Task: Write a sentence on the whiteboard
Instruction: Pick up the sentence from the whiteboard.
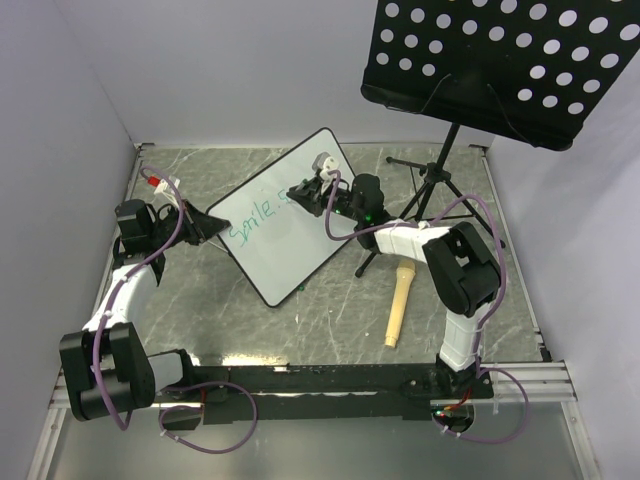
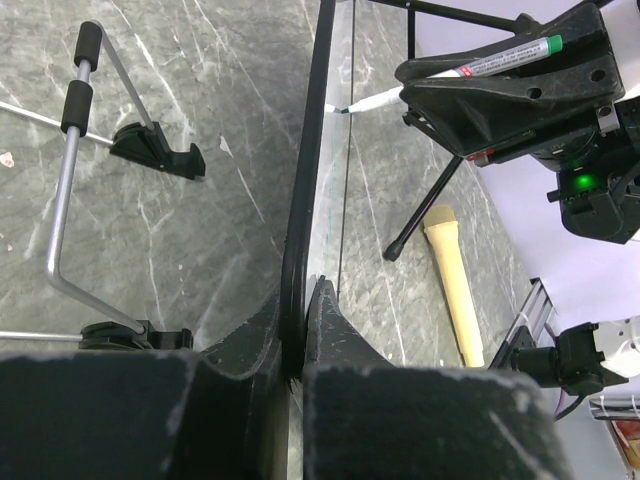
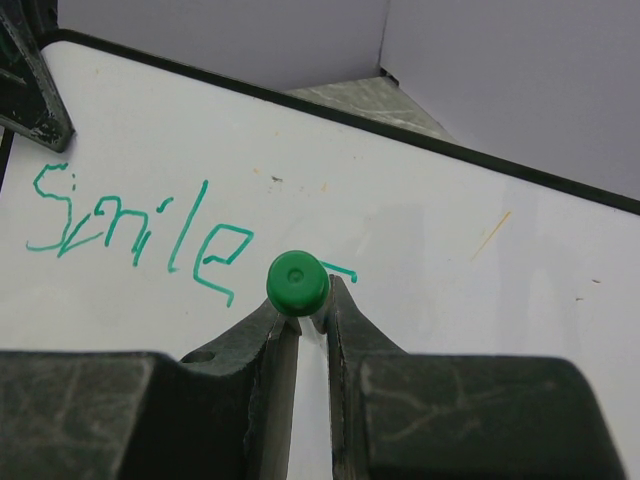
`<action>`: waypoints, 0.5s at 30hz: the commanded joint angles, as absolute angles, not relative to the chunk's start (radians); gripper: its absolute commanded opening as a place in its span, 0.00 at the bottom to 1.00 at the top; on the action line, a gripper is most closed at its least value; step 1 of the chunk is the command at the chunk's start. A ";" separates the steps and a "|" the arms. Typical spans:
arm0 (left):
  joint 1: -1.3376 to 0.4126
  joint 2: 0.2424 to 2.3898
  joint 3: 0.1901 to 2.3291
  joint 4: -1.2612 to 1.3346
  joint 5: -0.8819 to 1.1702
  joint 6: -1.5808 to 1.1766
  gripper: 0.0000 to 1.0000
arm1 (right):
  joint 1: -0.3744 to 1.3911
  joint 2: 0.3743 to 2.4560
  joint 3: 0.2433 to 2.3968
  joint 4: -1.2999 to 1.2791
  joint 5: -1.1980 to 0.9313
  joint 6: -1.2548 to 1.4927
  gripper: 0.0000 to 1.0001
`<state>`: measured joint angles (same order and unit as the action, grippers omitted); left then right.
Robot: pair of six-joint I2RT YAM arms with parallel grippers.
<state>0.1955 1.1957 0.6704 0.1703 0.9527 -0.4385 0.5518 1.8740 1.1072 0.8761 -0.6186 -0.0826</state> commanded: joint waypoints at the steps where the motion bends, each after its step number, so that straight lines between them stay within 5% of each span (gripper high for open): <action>1: 0.181 1.221 0.660 0.115 0.838 -0.156 0.01 | 0.561 1.825 1.092 0.894 -0.635 -0.081 0.00; 15: 0.183 1.220 0.657 0.114 0.839 -0.160 0.01 | 0.580 1.807 1.098 0.897 -0.638 -0.069 0.00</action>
<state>0.1955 1.1957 0.6704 0.1715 0.9562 -0.4385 0.5720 1.8656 1.1038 0.8719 -0.6197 -0.0753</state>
